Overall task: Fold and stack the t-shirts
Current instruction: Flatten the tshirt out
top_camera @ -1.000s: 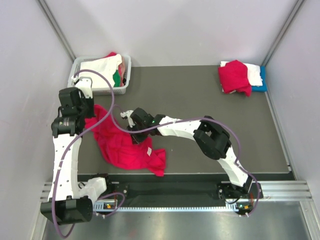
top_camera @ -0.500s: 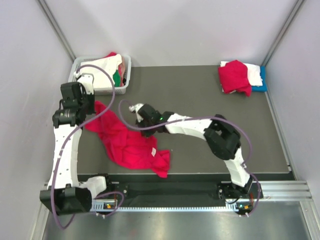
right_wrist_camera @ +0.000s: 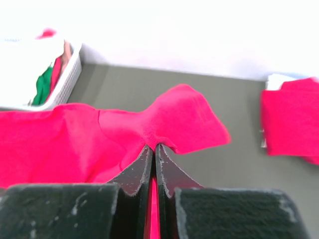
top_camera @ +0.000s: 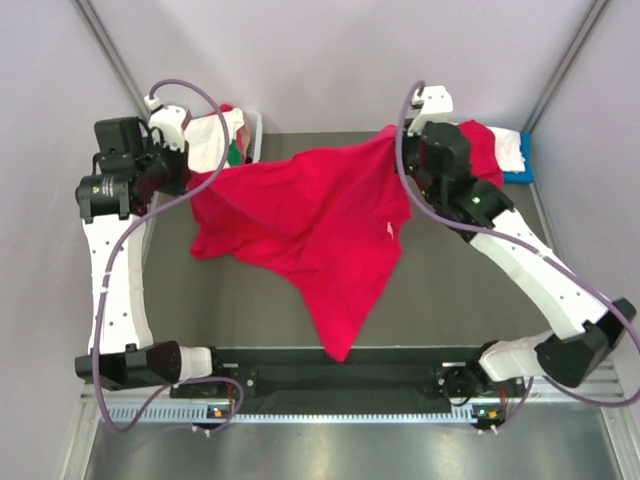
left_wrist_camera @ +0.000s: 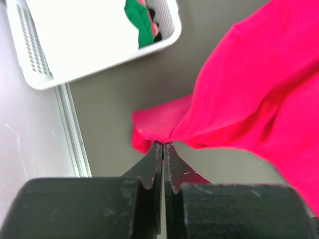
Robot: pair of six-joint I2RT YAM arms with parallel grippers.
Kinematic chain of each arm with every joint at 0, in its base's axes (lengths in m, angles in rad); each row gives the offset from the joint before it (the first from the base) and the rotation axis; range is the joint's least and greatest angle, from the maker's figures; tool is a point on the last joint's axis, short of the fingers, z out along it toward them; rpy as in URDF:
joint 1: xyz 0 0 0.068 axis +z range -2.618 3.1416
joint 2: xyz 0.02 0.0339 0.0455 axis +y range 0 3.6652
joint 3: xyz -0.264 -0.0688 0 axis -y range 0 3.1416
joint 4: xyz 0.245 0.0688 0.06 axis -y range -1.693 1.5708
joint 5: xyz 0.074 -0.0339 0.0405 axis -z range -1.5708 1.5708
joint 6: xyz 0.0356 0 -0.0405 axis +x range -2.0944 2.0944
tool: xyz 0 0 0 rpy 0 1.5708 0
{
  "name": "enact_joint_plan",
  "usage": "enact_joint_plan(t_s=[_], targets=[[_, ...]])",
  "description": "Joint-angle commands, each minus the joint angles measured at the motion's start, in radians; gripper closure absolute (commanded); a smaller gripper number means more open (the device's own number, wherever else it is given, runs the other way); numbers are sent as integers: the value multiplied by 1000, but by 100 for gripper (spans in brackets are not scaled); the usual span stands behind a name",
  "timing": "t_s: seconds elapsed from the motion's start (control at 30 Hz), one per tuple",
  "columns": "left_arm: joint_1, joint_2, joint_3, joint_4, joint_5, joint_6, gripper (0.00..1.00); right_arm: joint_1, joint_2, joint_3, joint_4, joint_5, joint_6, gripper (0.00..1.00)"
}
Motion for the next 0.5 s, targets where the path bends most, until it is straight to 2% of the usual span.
enact_joint_plan(t_s=[0.0, 0.13, 0.23, 0.3, 0.43, 0.47], targets=[[0, -41, 98, -55, 23, 27, 100, 10, -97, -47, 8, 156, -30, 100], [0, -29, 158, -42, -69, -5, 100, 10, -206, -63, 11, 210, -37, 100], [1, -18, 213, -28, -136, -25, 100, 12, -258, -15, 2, 251, -61, 100], [0, -9, 266, -35, -134, -33, 100, 13, -280, 41, -19, 268, -87, 100], [0, 37, 502, -127, -74, -48, 100, 41, -330, 109, -35, 298, -136, 100], [1, 20, 507, -124, -69, -50, 100, 51, -344, 117, -22, 302, -148, 100]])
